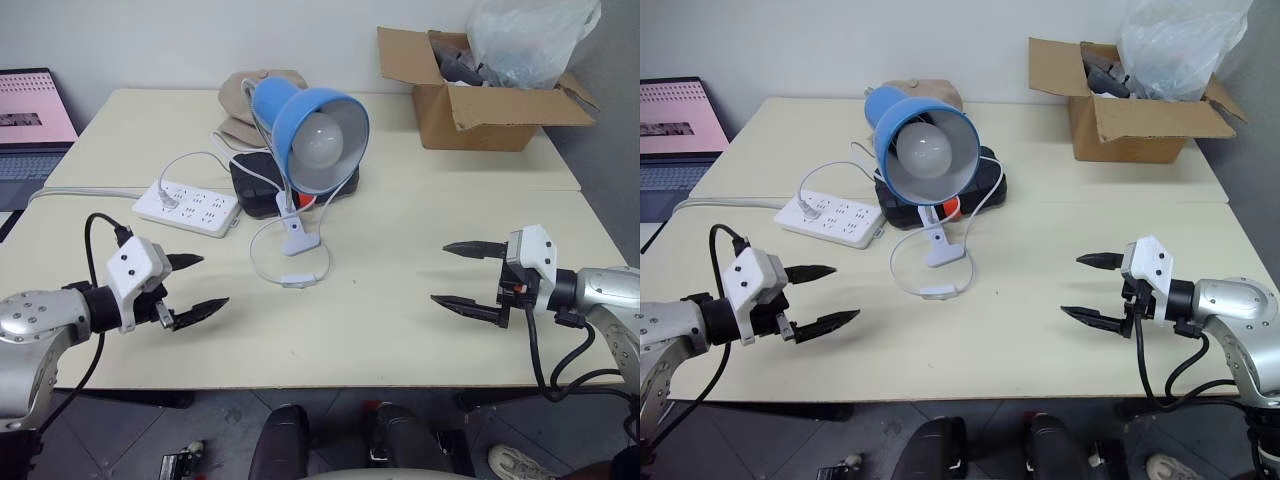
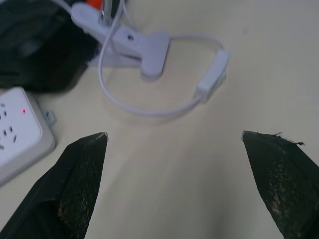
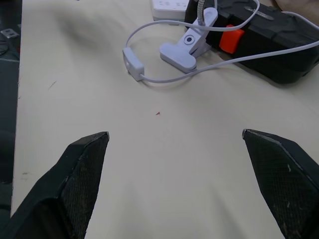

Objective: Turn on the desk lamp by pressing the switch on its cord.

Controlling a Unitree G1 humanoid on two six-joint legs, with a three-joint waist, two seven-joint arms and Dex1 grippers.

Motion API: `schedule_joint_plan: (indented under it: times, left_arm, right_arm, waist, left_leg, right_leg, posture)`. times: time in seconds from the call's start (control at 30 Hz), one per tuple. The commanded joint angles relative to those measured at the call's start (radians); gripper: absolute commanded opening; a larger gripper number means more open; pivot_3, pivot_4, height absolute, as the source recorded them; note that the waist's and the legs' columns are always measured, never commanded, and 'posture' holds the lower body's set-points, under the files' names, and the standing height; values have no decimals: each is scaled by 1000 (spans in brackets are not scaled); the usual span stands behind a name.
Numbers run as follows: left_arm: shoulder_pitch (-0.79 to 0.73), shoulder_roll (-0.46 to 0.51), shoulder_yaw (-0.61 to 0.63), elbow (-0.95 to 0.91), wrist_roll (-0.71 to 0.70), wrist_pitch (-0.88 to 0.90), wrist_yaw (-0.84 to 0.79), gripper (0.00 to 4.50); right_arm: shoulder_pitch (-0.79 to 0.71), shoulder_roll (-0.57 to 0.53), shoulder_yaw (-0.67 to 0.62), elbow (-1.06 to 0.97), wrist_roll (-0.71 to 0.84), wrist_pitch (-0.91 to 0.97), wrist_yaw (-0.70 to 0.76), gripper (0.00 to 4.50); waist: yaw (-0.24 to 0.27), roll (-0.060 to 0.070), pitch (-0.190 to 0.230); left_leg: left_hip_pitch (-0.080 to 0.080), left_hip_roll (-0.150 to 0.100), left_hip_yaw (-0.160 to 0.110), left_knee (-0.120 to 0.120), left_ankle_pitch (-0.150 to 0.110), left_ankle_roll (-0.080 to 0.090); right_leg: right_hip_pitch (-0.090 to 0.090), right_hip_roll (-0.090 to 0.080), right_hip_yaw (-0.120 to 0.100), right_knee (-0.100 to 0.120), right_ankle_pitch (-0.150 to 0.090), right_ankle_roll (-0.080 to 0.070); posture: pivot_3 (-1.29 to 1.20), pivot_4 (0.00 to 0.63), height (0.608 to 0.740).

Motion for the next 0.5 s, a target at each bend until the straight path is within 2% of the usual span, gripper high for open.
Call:
schedule_joint_plan:
  times: [0.03,0.27,0.5]
  left_arm:
    - [-61,12,-68,18,41,-69,-43,4491]
    - [-193,-27,-273,115,136,-177,-139,4491]
    - [-360,-138,-422,394,254,-310,-179,4491]
  right_arm:
    - [-10,-1,-17,-57,17,17,-25,4500]
    - [1,0,0,-132,14,78,-77,4500]
    - [0,41,27,-201,12,144,-174,4500]
  waist:
    - [0,0,0]
    - [0,0,0]
    - [0,0,0]
  left_leg:
    - [0,0,0,0,0,0]
    - [0,0,0,1,0,0]
    - [0,0,0,3,0,0]
  right_leg:
    - [0,0,0,0,0,0]
    - [0,0,0,1,0,0]
    - [0,1,0,3,0,1]
  posture:
    - [0,150,740]
    - [0,150,740]
    - [0,150,740]
